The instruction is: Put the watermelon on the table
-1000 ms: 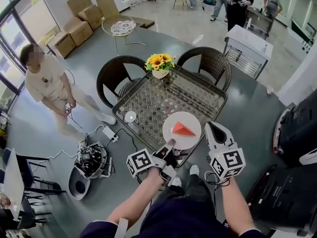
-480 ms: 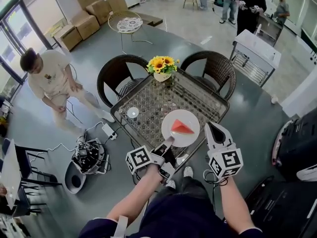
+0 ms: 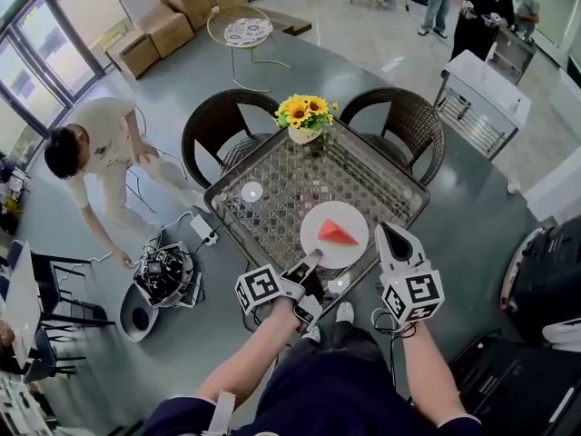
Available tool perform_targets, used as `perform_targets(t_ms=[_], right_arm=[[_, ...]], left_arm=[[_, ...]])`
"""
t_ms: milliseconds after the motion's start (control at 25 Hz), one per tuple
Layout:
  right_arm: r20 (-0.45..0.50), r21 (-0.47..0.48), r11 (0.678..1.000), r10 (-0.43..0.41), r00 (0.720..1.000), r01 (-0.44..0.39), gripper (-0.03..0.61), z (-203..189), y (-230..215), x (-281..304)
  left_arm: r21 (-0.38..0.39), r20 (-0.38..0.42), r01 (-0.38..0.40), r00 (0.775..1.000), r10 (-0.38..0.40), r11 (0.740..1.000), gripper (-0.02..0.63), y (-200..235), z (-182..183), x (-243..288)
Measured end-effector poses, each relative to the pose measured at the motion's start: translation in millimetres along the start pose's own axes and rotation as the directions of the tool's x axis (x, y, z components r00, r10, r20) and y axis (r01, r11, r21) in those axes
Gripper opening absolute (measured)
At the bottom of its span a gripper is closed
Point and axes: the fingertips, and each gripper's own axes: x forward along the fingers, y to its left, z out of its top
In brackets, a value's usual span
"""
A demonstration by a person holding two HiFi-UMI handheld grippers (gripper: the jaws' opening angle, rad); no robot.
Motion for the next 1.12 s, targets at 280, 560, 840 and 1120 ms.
perform_targets(t_ms=[280,560,840,1120], right_arm=[[-0.073,0.005,1.000,0.019,0.997,-0.019,0.003,-33,-14,22],[-0.132,0.004,0.999,0.038,0.991,-0.038,0.003,-57,-26,44],[-0.153,-0.006,0.998,0.059,0.986,-0.061,0.003,-76,-46,69],[-0.152,0.018,0.999,0.053,0.987,-0.051,0.003,-87,-63,91]], left_arm=[[-0.026,0.017,-0.038,0.999,0.038,0.999,0.014,50,16,27],[-0.048,0.004,-0.100,0.995,0.100,0.994,0.015,101,28,61],[-0.087,0.019,-0.129,0.991,0.131,0.988,0.015,138,43,103],[-0.101,0.034,-0.173,0.984,0.177,0.980,0.015,163,57,124]])
